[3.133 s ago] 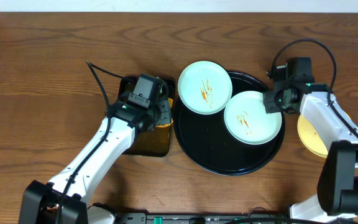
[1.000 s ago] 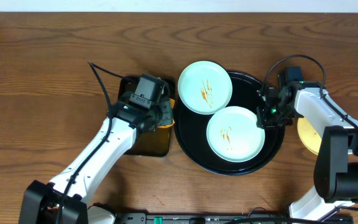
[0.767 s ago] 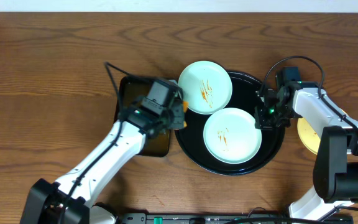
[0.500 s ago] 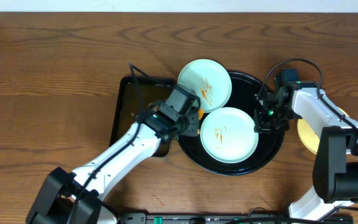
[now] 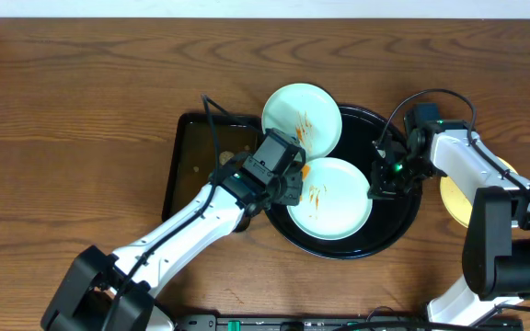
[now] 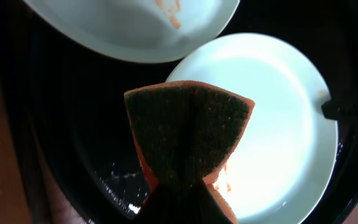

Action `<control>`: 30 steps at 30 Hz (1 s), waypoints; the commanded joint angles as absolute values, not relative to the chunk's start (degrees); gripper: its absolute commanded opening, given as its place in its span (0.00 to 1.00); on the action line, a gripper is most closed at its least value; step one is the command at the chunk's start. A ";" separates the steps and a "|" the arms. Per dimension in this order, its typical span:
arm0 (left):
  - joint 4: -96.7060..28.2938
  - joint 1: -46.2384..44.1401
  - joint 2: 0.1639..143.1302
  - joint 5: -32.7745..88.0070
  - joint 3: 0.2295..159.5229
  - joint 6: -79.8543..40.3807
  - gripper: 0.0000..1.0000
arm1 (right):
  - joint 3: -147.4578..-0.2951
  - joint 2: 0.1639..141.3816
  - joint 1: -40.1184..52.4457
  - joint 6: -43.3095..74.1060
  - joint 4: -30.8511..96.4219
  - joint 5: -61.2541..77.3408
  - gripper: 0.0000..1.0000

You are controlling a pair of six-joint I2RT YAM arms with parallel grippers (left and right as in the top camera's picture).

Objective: Clean dirty plates on tray and stack at the side
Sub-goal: 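Bring the sponge in the left gripper onto the held mint plate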

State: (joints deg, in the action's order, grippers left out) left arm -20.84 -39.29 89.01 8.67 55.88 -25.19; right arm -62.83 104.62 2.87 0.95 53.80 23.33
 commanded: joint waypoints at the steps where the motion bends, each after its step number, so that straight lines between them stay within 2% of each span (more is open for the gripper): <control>1: -18.85 -40.42 90.98 8.58 55.72 -24.27 0.08 | -62.76 104.90 3.42 2.74 53.74 25.54 0.01; 15: -7.79 -49.93 103.07 8.56 55.72 -24.23 0.08 | -62.76 104.90 3.42 2.72 53.78 24.86 0.01; 18: -7.84 -49.91 105.23 7.90 55.72 -24.18 0.08 | -62.76 104.90 3.42 2.74 53.80 24.62 0.01; 24: -10.68 -47.88 106.37 -2.48 55.72 -24.51 0.09 | -62.76 104.92 3.42 2.74 54.00 24.03 0.01; 30: -10.59 -45.50 106.28 -2.42 55.75 -26.22 0.08 | -62.76 104.92 3.42 2.74 54.19 23.68 0.02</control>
State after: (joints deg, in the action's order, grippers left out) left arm -9.15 -47.37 104.16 2.52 56.03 -25.54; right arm -62.83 104.62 2.87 2.20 54.02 23.57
